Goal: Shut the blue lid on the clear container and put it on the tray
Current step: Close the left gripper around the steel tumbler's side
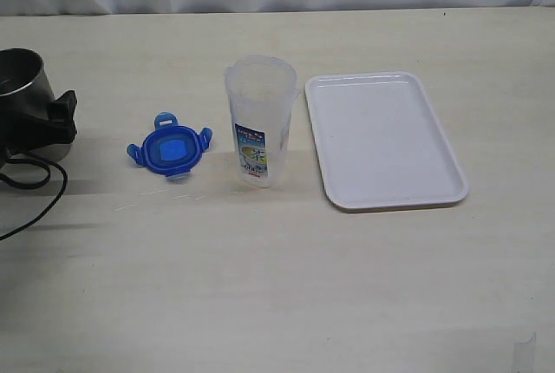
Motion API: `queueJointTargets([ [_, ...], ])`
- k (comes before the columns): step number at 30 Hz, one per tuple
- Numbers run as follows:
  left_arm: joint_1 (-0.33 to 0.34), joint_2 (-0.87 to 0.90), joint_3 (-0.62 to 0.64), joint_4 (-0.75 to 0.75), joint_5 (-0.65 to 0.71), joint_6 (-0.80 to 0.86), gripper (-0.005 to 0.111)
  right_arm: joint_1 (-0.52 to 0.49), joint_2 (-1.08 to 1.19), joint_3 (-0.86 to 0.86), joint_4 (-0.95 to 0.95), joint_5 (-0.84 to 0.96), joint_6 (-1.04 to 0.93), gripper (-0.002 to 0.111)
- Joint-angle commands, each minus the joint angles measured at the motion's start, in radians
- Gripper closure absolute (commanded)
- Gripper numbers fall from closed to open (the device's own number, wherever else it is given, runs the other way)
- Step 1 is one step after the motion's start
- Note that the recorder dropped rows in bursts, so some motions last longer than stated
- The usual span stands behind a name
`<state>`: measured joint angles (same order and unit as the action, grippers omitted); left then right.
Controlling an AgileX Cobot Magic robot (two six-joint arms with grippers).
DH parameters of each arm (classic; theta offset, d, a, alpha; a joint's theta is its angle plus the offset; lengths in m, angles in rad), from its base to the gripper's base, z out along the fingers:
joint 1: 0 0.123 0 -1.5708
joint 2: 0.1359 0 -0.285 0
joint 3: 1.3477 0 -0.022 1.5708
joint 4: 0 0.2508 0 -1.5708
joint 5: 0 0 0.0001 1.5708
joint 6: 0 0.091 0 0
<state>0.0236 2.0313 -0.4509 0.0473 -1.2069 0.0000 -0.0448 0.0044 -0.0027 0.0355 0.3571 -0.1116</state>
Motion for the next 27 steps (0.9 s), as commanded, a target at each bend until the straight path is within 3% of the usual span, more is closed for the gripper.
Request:
queueJointTargets([
  [1,-0.002,0.003,-0.003,-0.007,-0.014,0.0,0.002,0.0,-0.004,0.003,0.002,-0.016,0.0,0.104],
  [27,-0.002,0.003,-0.003,-0.023,-0.014,-0.053,0.002,0.0,-0.004,0.003,0.002,-0.016,0.0,0.104],
])
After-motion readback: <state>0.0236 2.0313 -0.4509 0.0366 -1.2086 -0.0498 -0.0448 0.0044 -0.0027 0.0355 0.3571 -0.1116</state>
